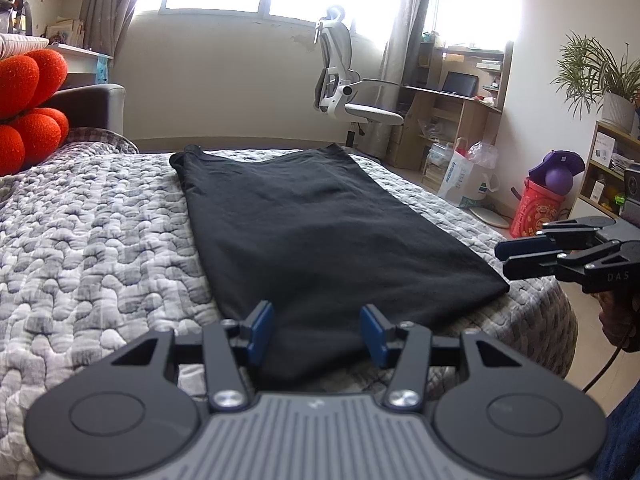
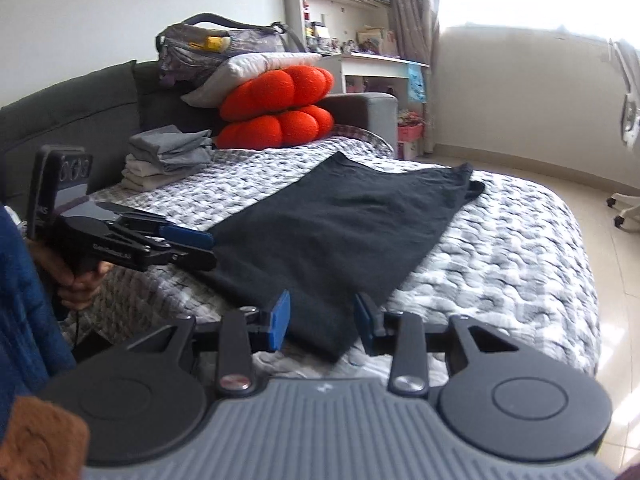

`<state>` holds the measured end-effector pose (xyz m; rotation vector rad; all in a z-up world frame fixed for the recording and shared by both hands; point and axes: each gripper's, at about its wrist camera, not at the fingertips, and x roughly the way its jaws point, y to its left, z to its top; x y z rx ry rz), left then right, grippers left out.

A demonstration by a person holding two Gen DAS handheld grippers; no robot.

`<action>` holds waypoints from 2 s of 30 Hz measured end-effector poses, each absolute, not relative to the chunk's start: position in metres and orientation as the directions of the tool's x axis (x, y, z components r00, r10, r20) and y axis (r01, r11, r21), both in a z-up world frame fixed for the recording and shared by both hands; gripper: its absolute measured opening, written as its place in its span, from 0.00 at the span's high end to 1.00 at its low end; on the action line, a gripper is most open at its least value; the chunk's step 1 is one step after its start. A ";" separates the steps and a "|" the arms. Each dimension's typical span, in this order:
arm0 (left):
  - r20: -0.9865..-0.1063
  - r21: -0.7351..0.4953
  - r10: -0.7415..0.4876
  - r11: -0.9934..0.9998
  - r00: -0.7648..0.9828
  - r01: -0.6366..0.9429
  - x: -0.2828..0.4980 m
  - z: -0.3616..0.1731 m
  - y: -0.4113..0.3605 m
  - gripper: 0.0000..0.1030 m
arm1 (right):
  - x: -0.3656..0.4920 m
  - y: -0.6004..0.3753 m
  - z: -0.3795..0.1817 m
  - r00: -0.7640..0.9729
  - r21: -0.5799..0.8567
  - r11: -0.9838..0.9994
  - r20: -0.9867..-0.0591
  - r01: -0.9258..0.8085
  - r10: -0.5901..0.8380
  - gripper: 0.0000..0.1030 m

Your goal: Fold clothes

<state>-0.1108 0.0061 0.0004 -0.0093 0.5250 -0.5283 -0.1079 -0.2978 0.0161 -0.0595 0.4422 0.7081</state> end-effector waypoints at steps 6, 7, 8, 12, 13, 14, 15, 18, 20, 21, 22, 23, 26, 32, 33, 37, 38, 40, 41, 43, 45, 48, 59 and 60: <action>-0.481 -0.141 -0.486 0.864 0.729 0.483 -0.109 0.001 0.007 0.51 | -0.093 -0.259 0.005 0.544 0.068 0.648 -0.480 -0.759 0.688 0.60; -0.482 -0.140 -0.487 0.863 0.728 0.485 -0.109 0.001 0.007 0.51 | -0.093 -0.257 0.003 0.551 0.053 0.649 -0.479 -0.759 0.683 0.60; -0.483 -0.139 -0.489 0.862 0.726 0.487 -0.110 0.002 0.007 0.51 | -0.093 -0.254 0.001 0.559 0.038 0.651 -0.477 -0.758 0.678 0.60; -0.486 -0.125 -0.493 0.856 0.721 0.501 -0.112 0.002 0.009 0.51 | -0.094 -0.254 0.000 0.594 0.009 0.676 -0.470 -0.737 0.653 0.66; -0.486 -0.123 -0.495 0.855 0.720 0.504 -0.113 0.002 0.010 0.51 | -0.094 -0.256 0.000 0.596 0.012 0.679 -0.469 -0.734 0.652 0.66; -0.485 -0.122 -0.497 0.853 0.719 0.507 -0.114 0.002 0.011 0.51 | -0.095 -0.257 0.000 0.597 0.010 0.680 -0.469 -0.733 0.651 0.66; -0.485 -0.122 -0.498 0.852 0.719 0.509 -0.115 0.001 0.011 0.51 | -0.096 -0.258 0.000 0.598 0.008 0.681 -0.470 -0.733 0.650 0.66; -0.483 -0.126 -0.500 0.852 0.719 0.508 -0.115 0.001 0.012 0.51 | -0.099 -0.260 0.000 0.601 -0.012 0.679 -0.476 -0.734 0.642 0.66; -0.481 -0.132 -0.501 0.853 0.719 0.505 -0.114 0.001 0.013 0.51 | -0.100 -0.263 -0.001 0.607 -0.019 0.681 -0.471 -0.732 0.640 0.66; -0.481 -0.132 -0.502 0.852 0.719 0.506 -0.115 0.001 0.013 0.51 | -0.101 -0.265 -0.002 0.610 -0.018 0.683 -0.466 -0.730 0.640 0.66; -0.480 -0.130 -0.502 0.851 0.719 0.508 -0.115 0.001 0.013 0.51 | -0.101 -0.267 -0.004 0.613 -0.017 0.685 -0.461 -0.728 0.641 0.66; -0.480 -0.128 -0.504 0.850 0.718 0.510 -0.115 0.000 0.013 0.51 | -0.101 -0.268 -0.005 0.617 -0.016 0.687 -0.456 -0.727 0.642 0.66; -0.483 -0.120 -0.505 0.847 0.715 0.518 -0.114 0.001 0.013 0.51 | -0.106 -0.269 -0.008 0.637 -0.046 0.693 -0.441 -0.719 0.632 0.67; -0.510 -0.144 -0.523 0.834 0.683 0.532 -0.108 0.006 0.014 0.48 | -0.104 -0.267 -0.006 0.652 -0.050 0.709 -0.441 -0.704 0.617 0.80; -0.518 -0.150 -0.529 0.830 0.672 0.537 -0.107 0.009 0.014 0.47 | -0.102 -0.270 -0.004 0.650 -0.030 0.713 -0.441 -0.700 0.619 0.87; -0.534 -0.124 -0.541 0.810 0.650 0.573 -0.109 0.018 0.014 0.46 | -0.097 -0.273 0.001 0.651 0.002 0.721 -0.428 -0.693 0.627 0.93; -0.534 -0.110 -0.543 0.804 0.648 0.584 -0.110 0.020 0.012 0.46 | -0.096 -0.272 0.003 0.653 0.006 0.723 -0.423 -0.691 0.628 0.93; -0.535 -0.084 -0.549 0.791 0.643 0.606 -0.113 0.022 0.008 0.46 | -0.092 -0.275 0.006 0.655 0.037 0.727 -0.404 -0.685 0.638 0.93; -0.535 -0.070 -0.551 0.784 0.641 0.616 -0.114 0.024 0.006 0.46 | -0.090 -0.276 0.009 0.659 0.051 0.731 -0.394 -0.680 0.641 0.93; -0.527 -0.080 -0.572 0.770 0.628 0.633 -0.114 0.026 0.003 0.46 | -0.087 -0.277 0.015 0.671 0.062 0.739 -0.376 -0.670 0.640 0.93; -0.519 -0.095 -0.594 0.755 0.615 0.649 -0.112 0.027 -0.001 0.45 | -0.084 -0.274 0.018 0.686 0.038 0.749 -0.375 -0.661 0.624 0.93; -0.526 -0.059 -0.586 0.749 0.617 0.660 -0.106 0.025 -0.009 0.45 | -0.077 -0.271 0.021 0.695 0.022 0.757 -0.379 -0.653 0.611 0.93; -0.558 0.024 -0.500 0.788 0.662 0.615 -0.091 0.015 -0.012 0.71 | -0.075 -0.278 0.017 0.701 0.065 0.767 -0.362 -0.639 0.614 0.93; -0.557 0.010 -0.503 0.792 0.661 0.611 -0.089 0.016 -0.010 0.76 | -0.075 -0.278 0.014 0.699 0.067 0.767 -0.368 -0.638 0.613 0.93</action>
